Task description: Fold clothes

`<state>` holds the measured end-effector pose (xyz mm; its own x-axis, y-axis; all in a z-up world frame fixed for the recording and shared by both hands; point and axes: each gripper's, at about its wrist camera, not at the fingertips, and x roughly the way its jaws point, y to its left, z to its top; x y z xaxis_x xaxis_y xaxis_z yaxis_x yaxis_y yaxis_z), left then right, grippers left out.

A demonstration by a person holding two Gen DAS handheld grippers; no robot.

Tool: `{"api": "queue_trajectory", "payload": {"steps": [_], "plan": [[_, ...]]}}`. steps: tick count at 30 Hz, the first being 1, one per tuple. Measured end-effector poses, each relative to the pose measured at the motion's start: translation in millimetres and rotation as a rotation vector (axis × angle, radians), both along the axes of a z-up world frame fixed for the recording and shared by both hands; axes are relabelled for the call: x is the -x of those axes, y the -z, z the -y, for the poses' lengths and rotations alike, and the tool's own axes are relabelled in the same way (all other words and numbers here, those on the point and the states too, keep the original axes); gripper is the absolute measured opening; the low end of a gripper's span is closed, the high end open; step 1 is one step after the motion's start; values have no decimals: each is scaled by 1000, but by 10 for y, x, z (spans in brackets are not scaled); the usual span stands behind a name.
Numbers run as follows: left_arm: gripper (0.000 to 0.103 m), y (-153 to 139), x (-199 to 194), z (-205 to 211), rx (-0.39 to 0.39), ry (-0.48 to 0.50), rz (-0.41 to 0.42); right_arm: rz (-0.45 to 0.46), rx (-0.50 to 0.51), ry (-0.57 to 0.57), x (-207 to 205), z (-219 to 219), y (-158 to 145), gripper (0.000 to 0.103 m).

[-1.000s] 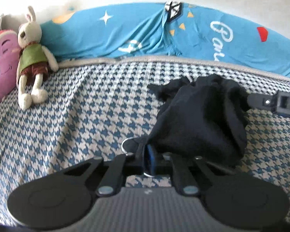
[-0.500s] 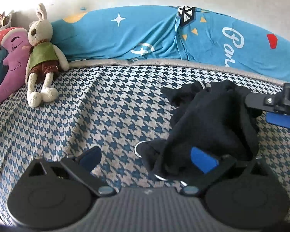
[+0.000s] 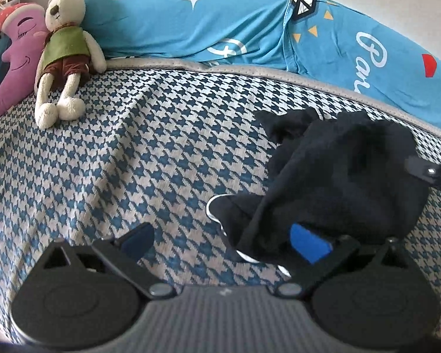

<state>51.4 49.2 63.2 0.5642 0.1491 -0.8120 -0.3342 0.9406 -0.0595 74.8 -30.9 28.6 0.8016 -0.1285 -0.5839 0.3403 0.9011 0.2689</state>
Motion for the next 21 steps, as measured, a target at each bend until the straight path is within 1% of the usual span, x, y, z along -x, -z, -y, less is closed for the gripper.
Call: {"api": "queue_trajectory", "payload": {"steps": [2,3,6,8,10,11,12,14,16,18,21], "plan": [[103,10,2,-11,13,-3,1,-4,46,63,61,91,-40,7],[103,11,7,-13,18,-4,4,-6,73,92,90,131,-60,5],[103,0,9,5,20,-4,24,-11,144,212,211,290,-143,4],[103,0,1,18,24,-2,26,-12,136,295,294,465,-180,4],[103,22,-9,29,35,2,19,16,102,295,363,563,-210,8],[103,32,-16,34,41,4,16,29,86,290,393,605,-223,8],[103,40,-22,39,47,5,14,42,70,258,395,609,-228,8],[103,50,-29,47,51,3,12,62,34,182,394,574,-226,8],[103,65,-33,52,54,5,6,72,-33,83,368,493,-206,10],[103,89,-40,49,67,7,-2,70,-80,8,304,418,-187,16],[103,126,-44,48,93,16,-6,73,-99,-87,234,234,-179,28]]}}
